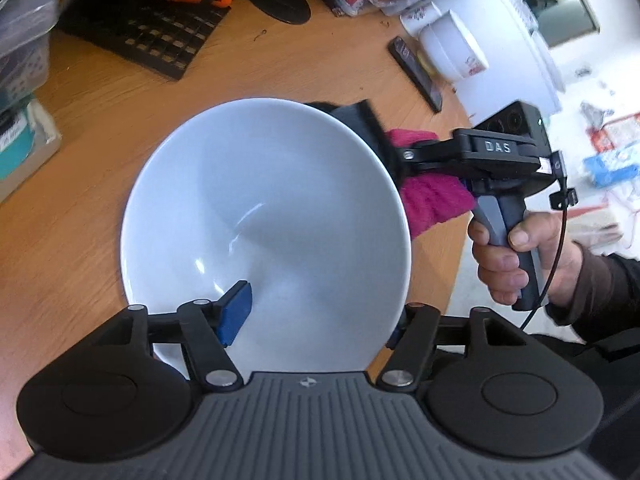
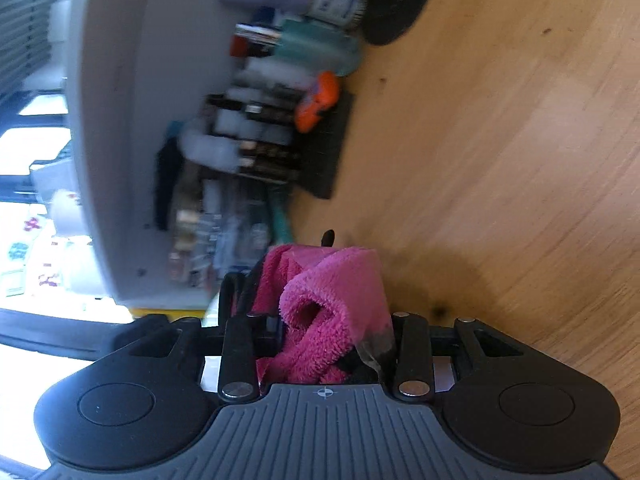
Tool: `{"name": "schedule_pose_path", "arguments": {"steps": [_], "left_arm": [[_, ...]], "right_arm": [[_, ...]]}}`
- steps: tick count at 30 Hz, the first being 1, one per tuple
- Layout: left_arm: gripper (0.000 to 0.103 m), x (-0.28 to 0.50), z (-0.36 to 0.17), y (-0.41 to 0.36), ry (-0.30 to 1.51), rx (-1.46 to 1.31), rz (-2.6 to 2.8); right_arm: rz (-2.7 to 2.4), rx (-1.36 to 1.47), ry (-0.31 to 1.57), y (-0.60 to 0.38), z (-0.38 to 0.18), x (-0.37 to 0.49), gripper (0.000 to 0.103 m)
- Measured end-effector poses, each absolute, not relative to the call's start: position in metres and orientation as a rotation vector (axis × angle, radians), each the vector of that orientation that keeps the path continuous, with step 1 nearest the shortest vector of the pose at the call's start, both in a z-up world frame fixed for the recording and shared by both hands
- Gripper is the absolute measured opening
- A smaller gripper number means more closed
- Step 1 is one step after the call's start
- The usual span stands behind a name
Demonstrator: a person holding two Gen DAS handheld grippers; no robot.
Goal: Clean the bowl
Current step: 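Hold the bowl with the left tool while the right tool rubs the mitt along the outer rim, then hold the bowl with the left tool while the right tool wipes the outer wall again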
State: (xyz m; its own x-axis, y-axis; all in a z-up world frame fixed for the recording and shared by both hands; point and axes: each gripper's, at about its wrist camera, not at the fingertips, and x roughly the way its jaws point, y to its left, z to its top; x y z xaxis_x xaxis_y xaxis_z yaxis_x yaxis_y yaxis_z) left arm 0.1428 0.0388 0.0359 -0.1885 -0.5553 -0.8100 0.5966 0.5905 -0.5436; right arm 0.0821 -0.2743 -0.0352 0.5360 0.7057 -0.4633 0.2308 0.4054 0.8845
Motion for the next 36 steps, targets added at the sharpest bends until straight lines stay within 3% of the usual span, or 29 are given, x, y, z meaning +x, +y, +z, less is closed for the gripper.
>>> {"name": "schedule_pose_path", "arguments": {"steps": [2,3,10,11,15,18,20,21,26,29,33,36], "left_arm": [[0.087,0.135,0.040,0.028,1.375,0.210,-1.011],[0.090,0.130,0.042,0.024,1.347,0.291,-1.003],[0.095,0.072,0.032,-0.004,1.071,0.985,-1.088],[0.101,0.068,0.029,-0.004,1.040,1.032,-1.098],[0.103,0.065,0.028,0.003,0.932,1.068,-1.171],[0.094,0.079,0.030,0.002,0.991,0.998,-1.181],[0.061,0.090,0.037,0.000,1.036,0.896,-1.166],[0.054,0.100,0.042,0.001,1.084,0.788,-1.150],[0.046,0.130,0.049,0.021,1.271,0.287,-1.095],[0.047,0.137,0.046,0.042,1.345,-0.002,-1.032],[0.048,0.143,0.040,0.036,1.384,-0.130,-0.983],[0.049,0.141,0.037,0.032,1.409,-0.158,-1.003]], "right_arm": [[0.367,1.134,1.021,-0.270,-0.038,0.085,0.039],[0.366,1.124,1.031,-0.268,-0.039,0.086,0.039],[0.370,1.135,1.060,-0.267,-0.044,0.086,0.039],[0.369,1.137,1.066,-0.267,-0.045,0.087,0.039],[0.381,1.146,1.085,-0.263,-0.047,0.089,0.039],[0.388,1.153,1.092,-0.261,-0.048,0.090,0.039],[0.394,1.167,1.093,-0.260,-0.049,0.090,0.039],[0.397,1.173,1.093,-0.260,-0.049,0.090,0.039],[0.410,1.214,1.110,-0.263,-0.044,0.086,0.039],[0.457,1.344,1.114,-0.273,-0.041,0.078,0.040],[0.576,1.581,1.082,-0.274,-0.026,0.059,0.040],[0.671,1.603,1.034,-0.266,-0.001,0.057,0.040]]}}
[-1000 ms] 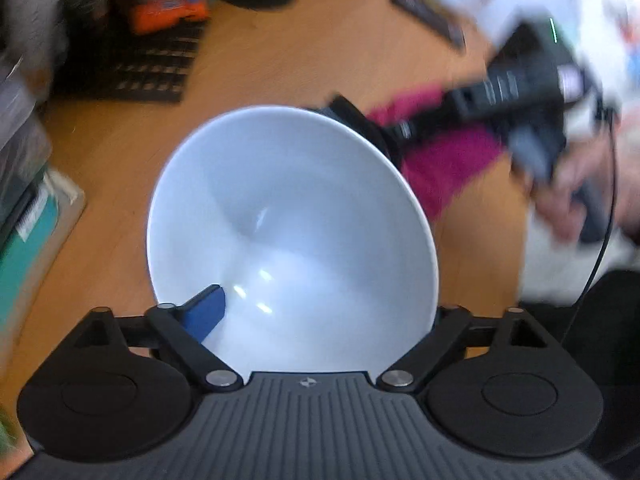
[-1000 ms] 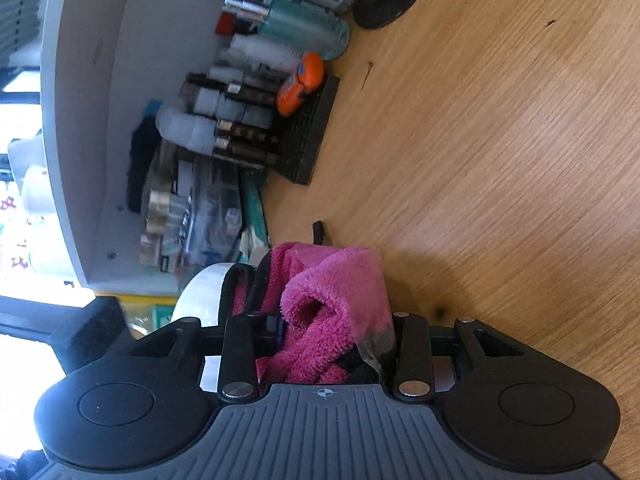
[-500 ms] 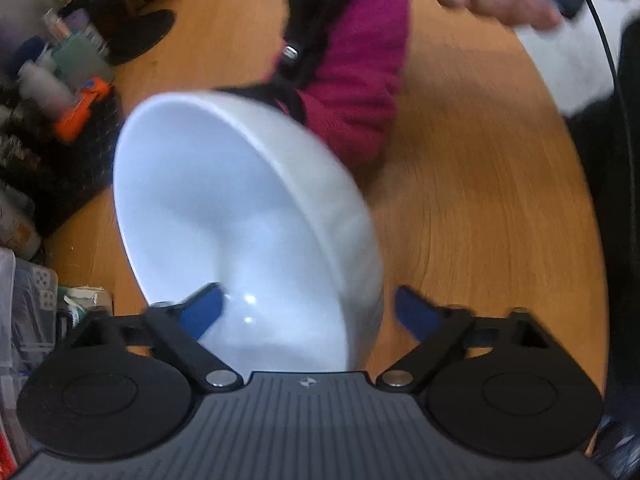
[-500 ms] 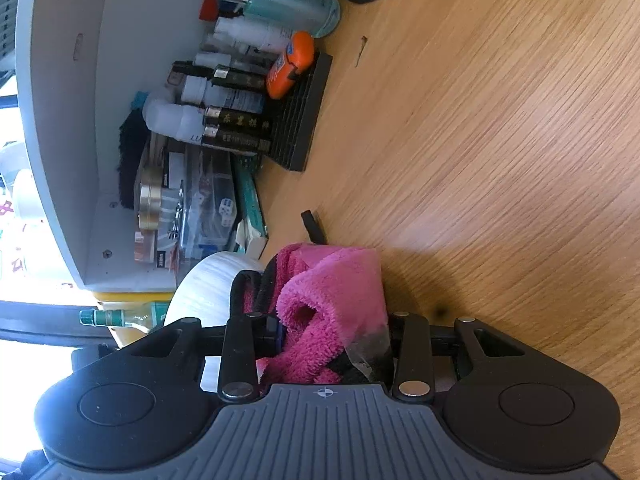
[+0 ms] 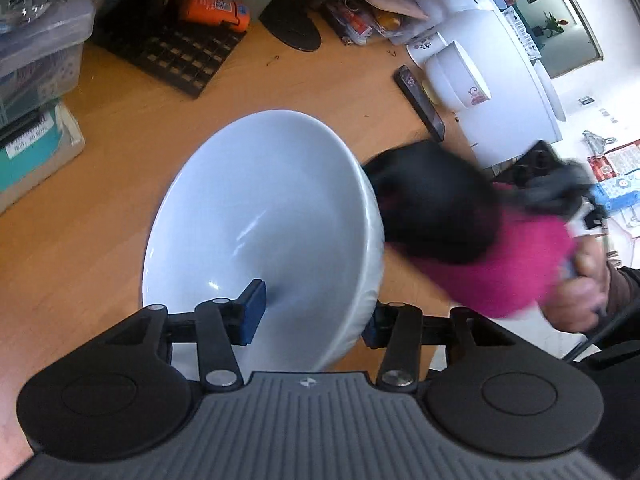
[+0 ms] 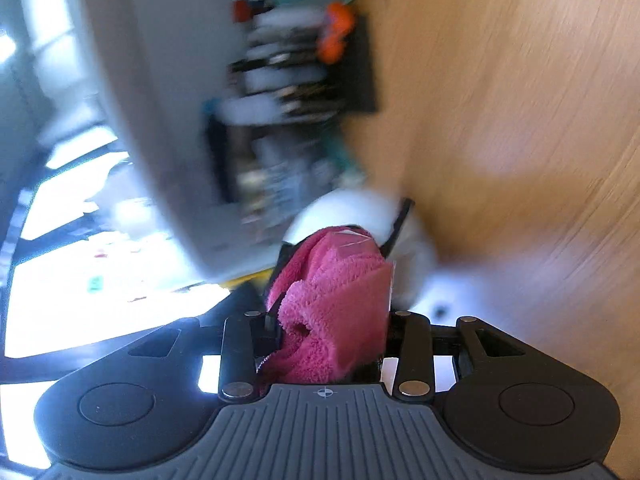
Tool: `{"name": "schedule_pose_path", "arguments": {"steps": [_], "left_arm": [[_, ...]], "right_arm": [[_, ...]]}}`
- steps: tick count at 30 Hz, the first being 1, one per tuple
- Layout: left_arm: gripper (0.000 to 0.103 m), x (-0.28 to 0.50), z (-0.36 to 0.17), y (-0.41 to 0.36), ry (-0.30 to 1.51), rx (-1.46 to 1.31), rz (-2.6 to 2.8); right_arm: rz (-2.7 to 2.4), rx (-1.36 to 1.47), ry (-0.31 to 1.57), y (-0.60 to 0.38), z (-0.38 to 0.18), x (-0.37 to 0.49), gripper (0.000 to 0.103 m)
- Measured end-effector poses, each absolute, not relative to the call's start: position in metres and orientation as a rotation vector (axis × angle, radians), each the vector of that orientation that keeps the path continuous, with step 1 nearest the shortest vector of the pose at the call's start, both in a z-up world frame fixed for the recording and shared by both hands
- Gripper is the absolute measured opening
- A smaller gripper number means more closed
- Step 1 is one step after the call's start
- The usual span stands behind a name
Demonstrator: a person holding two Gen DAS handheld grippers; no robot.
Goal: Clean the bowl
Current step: 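Hold the bowl with the left tool while the right tool wipes the outer wall again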
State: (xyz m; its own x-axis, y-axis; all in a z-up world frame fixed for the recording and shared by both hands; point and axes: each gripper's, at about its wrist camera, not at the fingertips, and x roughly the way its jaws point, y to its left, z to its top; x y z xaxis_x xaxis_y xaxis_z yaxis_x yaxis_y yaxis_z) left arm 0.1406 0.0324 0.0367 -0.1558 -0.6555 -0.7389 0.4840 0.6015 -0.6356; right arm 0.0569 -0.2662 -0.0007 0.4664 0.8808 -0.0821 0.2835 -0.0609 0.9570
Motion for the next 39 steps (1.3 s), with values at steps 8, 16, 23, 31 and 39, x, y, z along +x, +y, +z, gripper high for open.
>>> {"name": "schedule_pose_path", "arguments": {"steps": [8,16,23,31,39], "left_arm": [[0.056,0.139,0.027,0.041,1.434,-0.192,-1.020],[0.067,0.146,0.024,0.041,1.459,-0.153,-1.024],[0.073,0.135,0.029,0.023,1.420,0.016,-1.030],[0.086,0.077,0.039,0.000,1.218,0.590,-1.029],[0.102,0.022,0.022,-0.008,0.858,1.023,-1.172]], "right_arm": [[0.614,1.262,1.036,-0.254,0.006,0.082,0.040],[0.429,1.195,1.053,-0.269,-0.032,0.084,0.045],[0.385,1.048,1.076,-0.262,-0.046,0.084,0.027],[0.383,1.013,1.072,-0.263,-0.043,0.085,0.023],[0.351,1.141,1.076,-0.266,-0.053,0.084,0.023]]}}
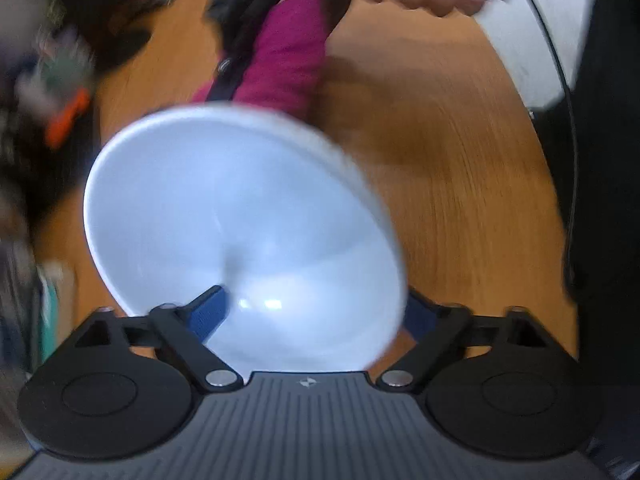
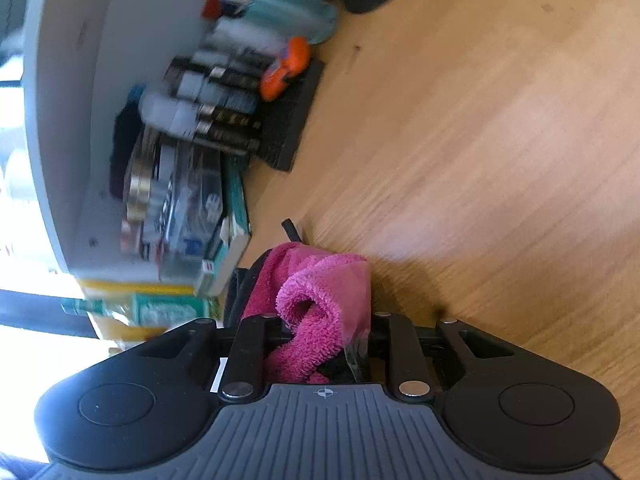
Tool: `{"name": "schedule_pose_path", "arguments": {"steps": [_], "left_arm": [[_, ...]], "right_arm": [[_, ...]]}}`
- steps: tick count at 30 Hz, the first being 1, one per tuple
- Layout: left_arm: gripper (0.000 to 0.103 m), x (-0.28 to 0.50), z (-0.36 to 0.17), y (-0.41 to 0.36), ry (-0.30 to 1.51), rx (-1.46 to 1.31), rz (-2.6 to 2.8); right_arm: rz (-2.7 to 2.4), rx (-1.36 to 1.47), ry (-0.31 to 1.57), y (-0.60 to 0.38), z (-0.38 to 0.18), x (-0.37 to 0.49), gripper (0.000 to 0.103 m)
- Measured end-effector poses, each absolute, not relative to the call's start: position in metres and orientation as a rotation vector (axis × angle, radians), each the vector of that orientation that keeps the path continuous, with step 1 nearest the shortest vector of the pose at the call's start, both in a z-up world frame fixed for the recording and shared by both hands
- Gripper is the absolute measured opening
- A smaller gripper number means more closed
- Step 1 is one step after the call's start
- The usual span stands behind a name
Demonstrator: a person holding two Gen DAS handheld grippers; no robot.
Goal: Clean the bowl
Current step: 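Hold the bowl with the left tool while the right tool wipes the outer wall again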
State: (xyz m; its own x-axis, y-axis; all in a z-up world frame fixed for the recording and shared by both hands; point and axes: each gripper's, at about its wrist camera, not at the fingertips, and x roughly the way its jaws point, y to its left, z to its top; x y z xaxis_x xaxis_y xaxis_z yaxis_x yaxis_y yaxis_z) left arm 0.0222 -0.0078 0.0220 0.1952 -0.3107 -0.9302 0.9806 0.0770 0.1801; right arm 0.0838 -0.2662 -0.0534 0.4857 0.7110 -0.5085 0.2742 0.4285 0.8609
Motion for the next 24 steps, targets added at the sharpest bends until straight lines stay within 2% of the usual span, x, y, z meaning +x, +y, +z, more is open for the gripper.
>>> {"name": "schedule_pose_path", "arguments": {"steps": [3,5,6,9,12,14,16,17,24], "left_arm": [[0.101,0.035,0.022,-0.012,0.877,1.024,-1.177],[0.093,0.053,0.023,-0.015,0.929,0.989,-1.164],[0.093,0.063,0.025,-0.013,0.952,0.951,-1.159],[0.092,0.093,0.031,-0.005,1.018,0.805,-1.138],[0.091,0.133,0.034,0.004,1.134,0.508,-1.100],[0.081,0.150,0.032,0.006,1.207,0.342,-1.074],[0.078,0.160,0.030,0.002,1.291,0.210,-1.045],[0.073,0.164,0.029,0.002,1.343,0.134,-1.035],[0.074,0.166,0.022,0.012,1.505,0.002,-1.021]], "right_arm": [[0.359,1.167,1.105,-0.263,-0.055,0.084,0.023],[0.366,1.178,1.122,-0.261,-0.056,0.081,0.024],[0.368,1.185,1.130,-0.260,-0.056,0.080,0.024],[0.369,1.226,1.147,-0.262,-0.060,0.075,0.025],[0.375,1.250,1.164,-0.263,-0.062,0.070,0.025],[0.383,1.292,1.176,-0.264,-0.064,0.067,0.026],[0.391,1.323,1.177,-0.266,-0.064,0.064,0.026],[0.394,1.350,1.174,-0.267,-0.064,0.062,0.027],[0.502,1.368,1.032,-0.287,-0.022,0.058,0.027]]}}
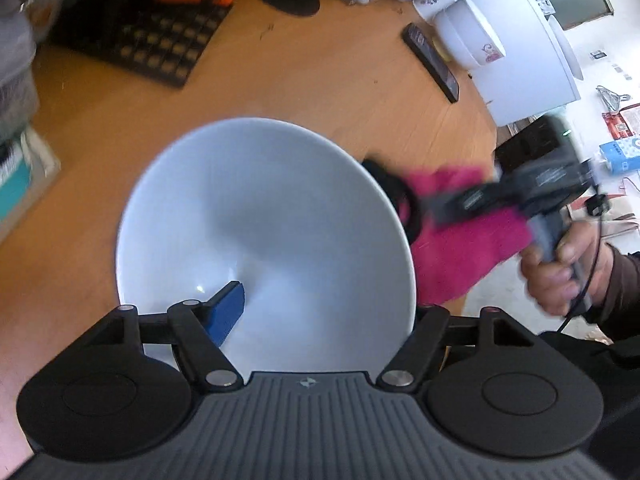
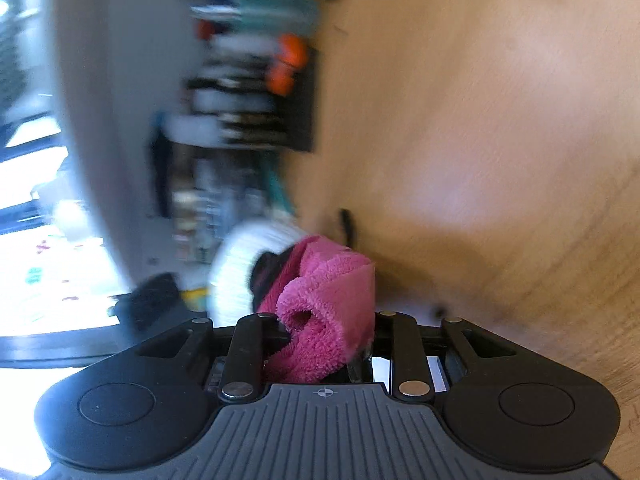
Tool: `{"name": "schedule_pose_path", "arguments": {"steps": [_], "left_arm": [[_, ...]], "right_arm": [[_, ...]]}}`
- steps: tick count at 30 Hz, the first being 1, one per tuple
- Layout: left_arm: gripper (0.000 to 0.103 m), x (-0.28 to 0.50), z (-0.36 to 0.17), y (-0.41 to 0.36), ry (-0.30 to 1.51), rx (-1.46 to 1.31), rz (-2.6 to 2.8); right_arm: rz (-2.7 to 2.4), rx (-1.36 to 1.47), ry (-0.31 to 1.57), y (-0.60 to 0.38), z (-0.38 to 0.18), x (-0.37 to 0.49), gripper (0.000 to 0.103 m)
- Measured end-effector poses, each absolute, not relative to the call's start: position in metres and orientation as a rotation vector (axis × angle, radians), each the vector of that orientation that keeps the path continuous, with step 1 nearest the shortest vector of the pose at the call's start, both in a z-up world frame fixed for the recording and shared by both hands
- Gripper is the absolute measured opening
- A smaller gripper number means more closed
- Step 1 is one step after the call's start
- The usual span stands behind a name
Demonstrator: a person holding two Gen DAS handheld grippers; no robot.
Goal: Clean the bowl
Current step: 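Hold the bowl with the left tool while the right tool wipes the outer wall again, then hold the bowl with the left tool while the right tool scrubs the bowl's outside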
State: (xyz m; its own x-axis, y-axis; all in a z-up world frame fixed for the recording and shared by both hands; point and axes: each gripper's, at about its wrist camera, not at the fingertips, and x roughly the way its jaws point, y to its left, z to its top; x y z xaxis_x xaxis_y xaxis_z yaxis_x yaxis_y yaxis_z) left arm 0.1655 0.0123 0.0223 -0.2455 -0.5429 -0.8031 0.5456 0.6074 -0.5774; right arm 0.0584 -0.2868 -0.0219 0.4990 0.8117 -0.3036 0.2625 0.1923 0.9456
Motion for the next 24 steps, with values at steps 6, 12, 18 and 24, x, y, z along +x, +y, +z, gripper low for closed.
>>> {"name": "schedule_pose_path", "arguments": {"steps": [6,12,18,24], "left_arm": [[0.077,0.167,0.018,0.022,1.504,-0.031,-1.013],[0.079,0.163,0.020,0.022,1.496,0.016,-1.023],[0.098,0.122,0.032,0.008,1.276,0.403,-1.001],[0.102,0.114,0.026,0.020,1.329,0.146,-0.993]], "right_arm": [[0.578,1.223,1.082,-0.265,-0.015,0.083,0.027],[0.461,1.051,1.107,-0.257,-0.033,0.106,0.027],[0.457,1.004,1.114,-0.254,-0.032,0.109,0.028],[0.473,1.008,1.135,-0.254,-0.037,0.103,0.028]]}}
